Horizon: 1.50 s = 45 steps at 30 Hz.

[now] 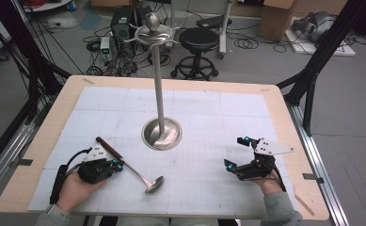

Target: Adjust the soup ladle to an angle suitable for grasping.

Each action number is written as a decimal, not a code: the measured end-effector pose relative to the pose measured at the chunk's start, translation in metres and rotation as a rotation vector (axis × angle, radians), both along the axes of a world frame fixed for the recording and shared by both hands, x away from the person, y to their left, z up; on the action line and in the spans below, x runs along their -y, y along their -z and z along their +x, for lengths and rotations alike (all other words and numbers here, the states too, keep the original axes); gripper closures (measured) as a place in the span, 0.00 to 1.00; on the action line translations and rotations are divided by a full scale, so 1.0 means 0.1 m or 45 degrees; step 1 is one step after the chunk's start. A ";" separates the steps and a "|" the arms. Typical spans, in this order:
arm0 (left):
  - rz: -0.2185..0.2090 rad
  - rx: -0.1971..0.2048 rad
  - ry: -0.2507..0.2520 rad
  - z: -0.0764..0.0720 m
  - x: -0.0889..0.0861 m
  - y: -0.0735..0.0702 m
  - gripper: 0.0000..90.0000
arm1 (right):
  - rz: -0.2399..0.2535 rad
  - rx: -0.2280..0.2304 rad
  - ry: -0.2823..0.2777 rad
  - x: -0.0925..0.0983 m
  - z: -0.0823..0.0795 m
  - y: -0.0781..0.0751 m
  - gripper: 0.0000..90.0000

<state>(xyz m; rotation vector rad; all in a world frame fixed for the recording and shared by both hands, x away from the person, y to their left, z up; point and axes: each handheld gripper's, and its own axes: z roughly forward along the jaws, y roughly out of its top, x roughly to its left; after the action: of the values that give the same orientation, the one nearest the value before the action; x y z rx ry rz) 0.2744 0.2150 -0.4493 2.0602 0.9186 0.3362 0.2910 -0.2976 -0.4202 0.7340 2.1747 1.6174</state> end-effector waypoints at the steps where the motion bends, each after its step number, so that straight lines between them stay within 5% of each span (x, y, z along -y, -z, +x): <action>1: 0.014 0.011 -0.005 0.01 0.03 0.00 1.00 | 0.000 0.003 0.001 0.00 0.00 0.00 0.01; 13: -0.019 0.012 -0.024 0.19 0.21 0.01 1.00 | 0.011 0.002 0.014 0.02 0.00 -0.01 0.01; 17: 0.024 0.039 -0.018 0.20 0.29 0.01 1.00 | 0.015 -0.002 0.014 0.02 0.00 -0.01 0.01; 34: 0.056 0.079 -0.040 0.26 0.46 -0.01 1.00 | 0.024 0.010 0.020 0.03 0.00 -0.02 0.01; 37: -0.050 0.078 -0.048 0.22 0.42 -0.09 1.00 | 0.031 0.003 0.017 0.04 -0.01 -0.02 0.01; 40: -0.139 0.024 -0.033 0.19 0.45 -0.13 1.00 | 0.031 0.007 0.021 0.05 -0.01 -0.02 0.01; 45: -0.147 -0.003 0.035 0.11 0.58 -0.14 1.00 | 0.034 0.014 0.024 0.06 -0.02 -0.03 0.01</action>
<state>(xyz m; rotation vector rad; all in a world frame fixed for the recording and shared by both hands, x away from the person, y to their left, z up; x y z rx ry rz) 0.2857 0.1572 -0.4357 1.9662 0.8893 0.2604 0.2892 -0.3033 -0.4171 0.7494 2.1360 1.6399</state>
